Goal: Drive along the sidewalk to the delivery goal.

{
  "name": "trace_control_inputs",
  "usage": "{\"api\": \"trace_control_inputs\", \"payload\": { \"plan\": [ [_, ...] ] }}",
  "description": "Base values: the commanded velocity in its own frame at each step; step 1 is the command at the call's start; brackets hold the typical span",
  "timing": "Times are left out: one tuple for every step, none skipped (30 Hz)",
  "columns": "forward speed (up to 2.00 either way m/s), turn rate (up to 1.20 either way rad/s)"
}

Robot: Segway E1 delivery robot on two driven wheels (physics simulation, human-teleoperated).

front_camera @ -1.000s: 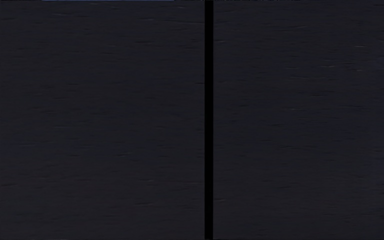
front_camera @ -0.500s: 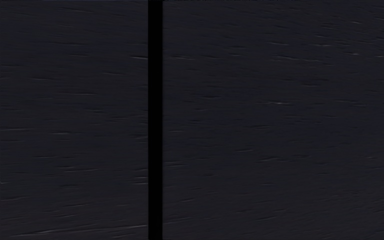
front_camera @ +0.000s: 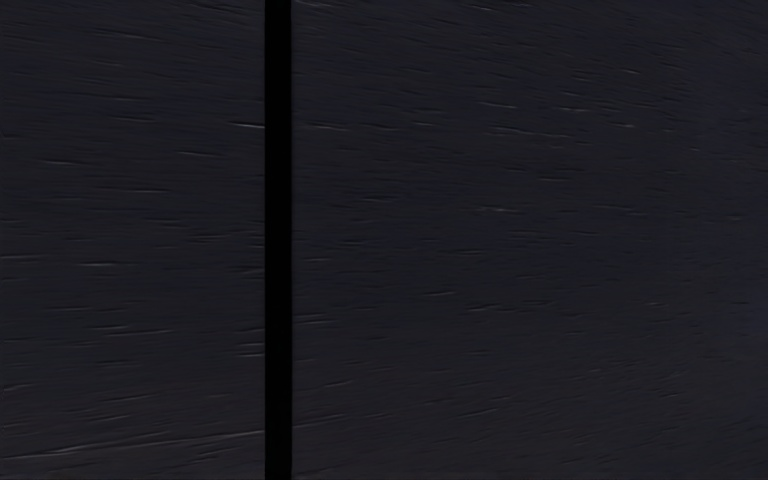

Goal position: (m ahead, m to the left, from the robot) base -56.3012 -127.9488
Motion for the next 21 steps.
{"api": "trace_control_inputs", "payload": {
  "plan": [
    [-1.55, -0.60],
    [-1.55, -0.62],
    [-1.55, -0.66],
    [-1.55, -0.66],
    [-1.56, -0.67],
    [-1.56, -0.67],
    [-1.56, -0.67],
    [-1.56, -0.67],
    [-1.56, -0.67],
    [-1.56, -0.67],
    [-1.56, -0.67],
    [-1.56, -0.67],
    [-1.56, -0.67],
    [-1.56, -0.67],
    [-1.56, -0.67],
    [-1.56, -0.67],
    [-1.56, -0.67],
    [-1.55, -0.67],
    [-1.55, -0.67],
    [-1.46, -0.67],
    [0.00, -0.12]
  ]
}}
